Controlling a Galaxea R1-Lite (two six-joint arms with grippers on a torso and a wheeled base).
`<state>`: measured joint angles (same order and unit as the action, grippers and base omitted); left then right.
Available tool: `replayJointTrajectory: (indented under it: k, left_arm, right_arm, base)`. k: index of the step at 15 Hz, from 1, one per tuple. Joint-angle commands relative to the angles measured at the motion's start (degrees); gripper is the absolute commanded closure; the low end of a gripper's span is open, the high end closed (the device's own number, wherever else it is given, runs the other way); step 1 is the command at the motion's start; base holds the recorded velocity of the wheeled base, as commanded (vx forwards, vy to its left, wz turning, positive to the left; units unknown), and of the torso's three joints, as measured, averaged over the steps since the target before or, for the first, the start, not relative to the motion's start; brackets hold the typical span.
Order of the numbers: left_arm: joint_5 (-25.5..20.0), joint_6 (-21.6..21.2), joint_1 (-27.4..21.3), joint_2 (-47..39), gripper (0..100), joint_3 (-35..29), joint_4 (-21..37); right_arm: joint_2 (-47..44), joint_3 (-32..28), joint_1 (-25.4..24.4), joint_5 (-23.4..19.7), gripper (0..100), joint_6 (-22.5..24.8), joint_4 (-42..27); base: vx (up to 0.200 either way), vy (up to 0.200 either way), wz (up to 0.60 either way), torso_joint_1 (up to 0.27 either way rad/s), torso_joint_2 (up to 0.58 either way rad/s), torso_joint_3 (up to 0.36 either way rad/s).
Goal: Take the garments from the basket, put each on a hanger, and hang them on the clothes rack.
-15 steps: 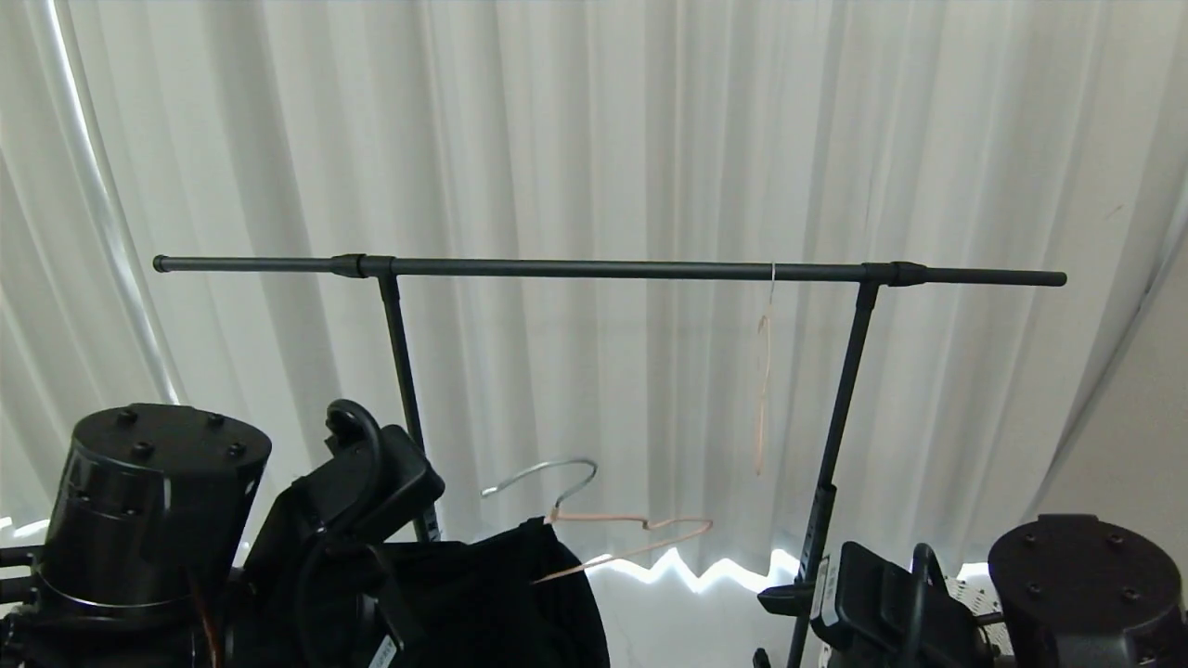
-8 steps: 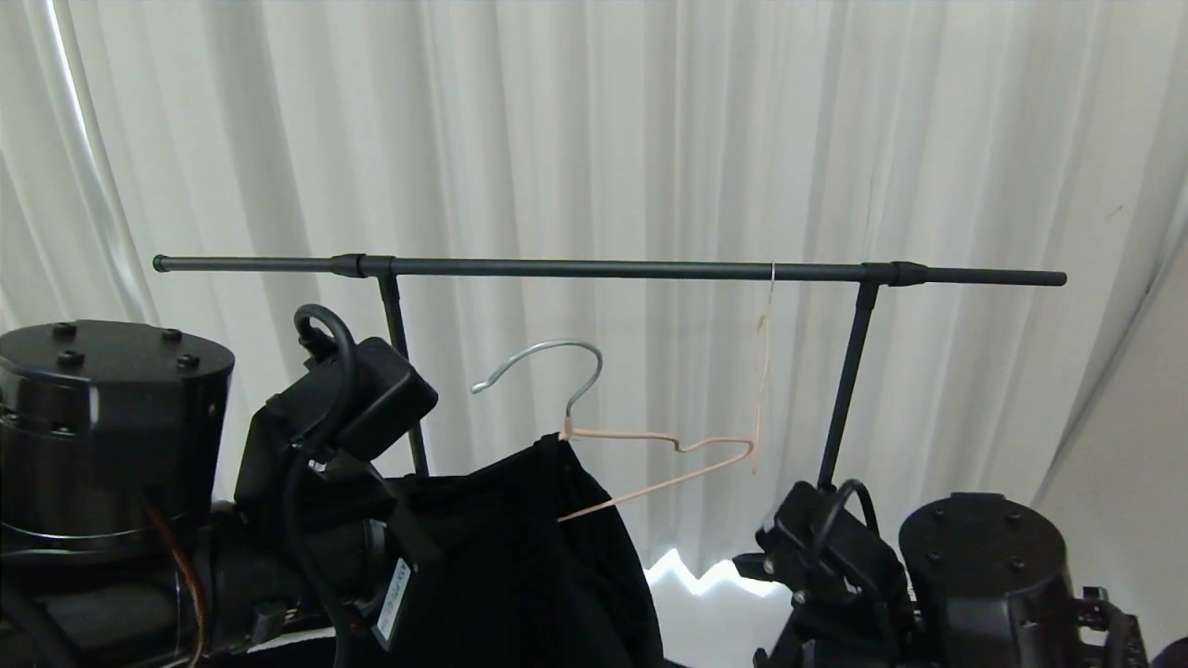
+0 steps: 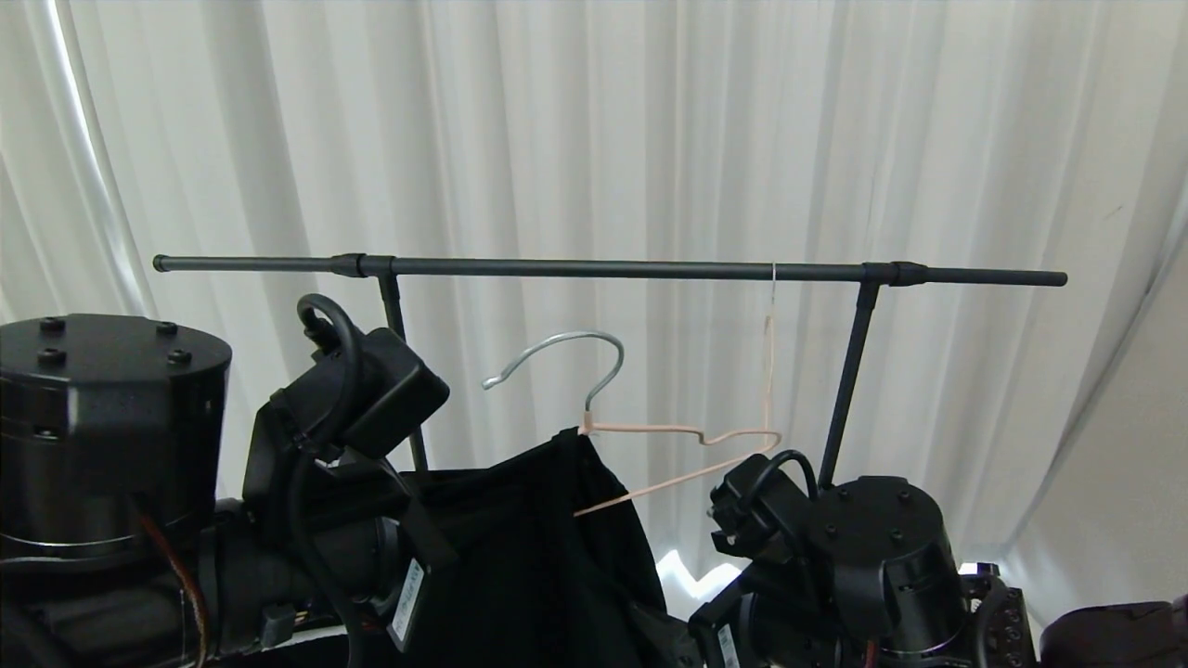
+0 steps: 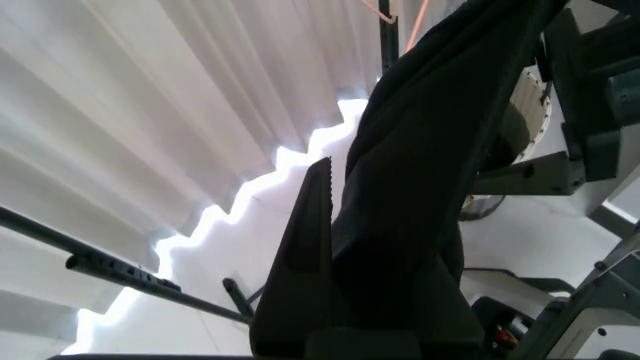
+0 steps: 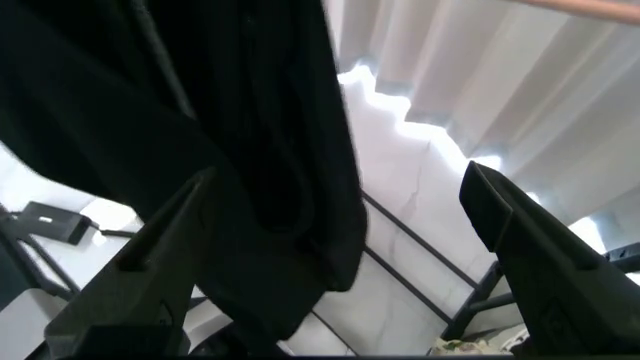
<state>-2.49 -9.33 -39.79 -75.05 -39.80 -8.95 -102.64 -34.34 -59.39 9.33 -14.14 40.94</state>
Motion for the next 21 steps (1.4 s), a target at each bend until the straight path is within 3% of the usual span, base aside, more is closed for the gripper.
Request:
replayJointTrajectory:
  k: [1, 11, 14, 19, 20, 21]
  left_arm:
    - [0.03, 0.01, -0.02, -0.01, 100, 0.08, -0.02]
    - [-0.15, 0.10, -1.69, 0.51, 100, -0.80, -0.02]
    - [-0.15, 0.10, -1.61, 0.51, 100, -1.07, -0.02]
    - [-0.15, 0.10, -1.61, 0.51, 100, -1.07, -0.54]
    - [-0.15, 0.10, -1.61, 0.43, 100, -1.07, -0.72]
    - [-0.15, 0.10, -1.61, 0.43, 100, -1.07, -0.81]
  right_arm:
    - [-0.28, 0.06, 0.42, -0.01, 0, -0.01, 0.02]
    - [-1.42, 1.38, 0.77, 0.25, 0, 0.08, 0.02]
    - [-2.47, 1.65, 0.59, 3.86, 0, -0.01, 0.02]
    - [-2.12, 2.88, 0.42, 4.30, 0, 0.08, 0.02]
    - [-2.12, 2.88, 0.42, 4.39, 100, 0.08, 0.02]
    - [-2.12, 3.05, 0.42, 4.39, 100, 0.25, 0.02]
  base:
    - [0.000, 0.000, 0.00, 0.000, 0.00, 0.000]
    - [0.000, 0.000, 0.00, 0.000, 0.00, 0.000]
    - [0.000, 0.000, 0.00, 0.000, 0.00, 0.000]
    - [0.000, 0.000, 0.00, 0.000, 0.00, 0.000]
    - [0.000, 0.000, 0.00, 0.000, 0.00, 0.000]
    - [0.000, 0.000, 0.00, 0.000, 0.00, 0.000]
